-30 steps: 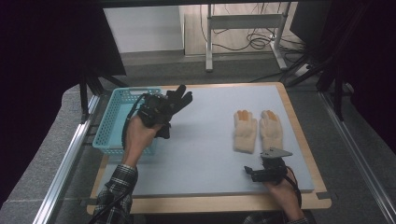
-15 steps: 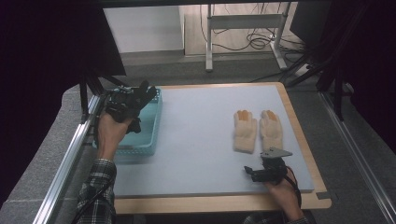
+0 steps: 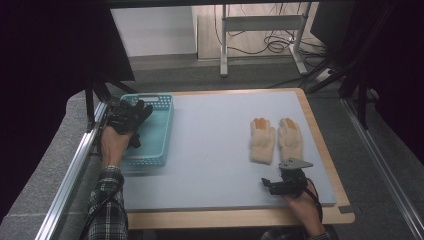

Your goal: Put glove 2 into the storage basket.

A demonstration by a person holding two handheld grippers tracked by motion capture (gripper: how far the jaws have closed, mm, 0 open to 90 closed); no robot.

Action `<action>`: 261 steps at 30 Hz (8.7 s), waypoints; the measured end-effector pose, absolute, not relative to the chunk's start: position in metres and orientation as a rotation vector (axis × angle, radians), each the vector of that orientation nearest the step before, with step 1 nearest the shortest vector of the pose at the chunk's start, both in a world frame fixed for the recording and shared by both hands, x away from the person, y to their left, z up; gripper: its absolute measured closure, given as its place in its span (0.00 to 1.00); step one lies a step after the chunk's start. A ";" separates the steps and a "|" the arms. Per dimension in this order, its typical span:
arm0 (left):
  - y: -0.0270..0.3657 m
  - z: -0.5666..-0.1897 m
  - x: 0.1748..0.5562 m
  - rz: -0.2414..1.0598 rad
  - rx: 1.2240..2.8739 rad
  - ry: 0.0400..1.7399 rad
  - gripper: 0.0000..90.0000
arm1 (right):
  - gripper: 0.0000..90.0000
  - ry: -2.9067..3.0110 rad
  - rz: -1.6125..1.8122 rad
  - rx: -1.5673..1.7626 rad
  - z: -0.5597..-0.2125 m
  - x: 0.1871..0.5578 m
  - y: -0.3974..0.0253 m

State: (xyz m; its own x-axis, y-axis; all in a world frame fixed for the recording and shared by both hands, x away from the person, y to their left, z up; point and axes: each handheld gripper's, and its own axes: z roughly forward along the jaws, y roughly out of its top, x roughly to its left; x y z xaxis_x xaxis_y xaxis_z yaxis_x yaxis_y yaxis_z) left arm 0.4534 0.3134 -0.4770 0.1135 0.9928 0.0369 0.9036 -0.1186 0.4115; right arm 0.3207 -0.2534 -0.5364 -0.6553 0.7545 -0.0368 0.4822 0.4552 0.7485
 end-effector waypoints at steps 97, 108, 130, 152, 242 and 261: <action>0.121 -0.533 0.316 0.420 2.210 0.988 0.00 | 0.08 2.377 1.018 1.026 -0.536 0.321 -0.252; 0.131 -0.549 0.317 0.346 2.165 1.031 0.01 | 0.08 2.377 1.018 1.023 -0.536 0.321 -0.252; 0.130 -0.549 0.317 0.358 2.176 1.022 0.01 | 0.28 2.349 1.056 1.022 -0.499 0.335 -0.254; 0.130 -0.550 0.317 0.357 2.173 1.025 0.01 | 0.28 2.405 0.963 0.987 -0.494 0.443 -0.228; 0.130 -0.549 0.317 0.358 2.177 1.023 0.01 | 0.69 2.132 0.941 1.444 -0.497 0.421 -0.349; 0.130 -0.549 0.317 0.358 2.177 1.023 0.01 | 0.97 2.172 0.929 1.380 -0.491 0.415 -0.331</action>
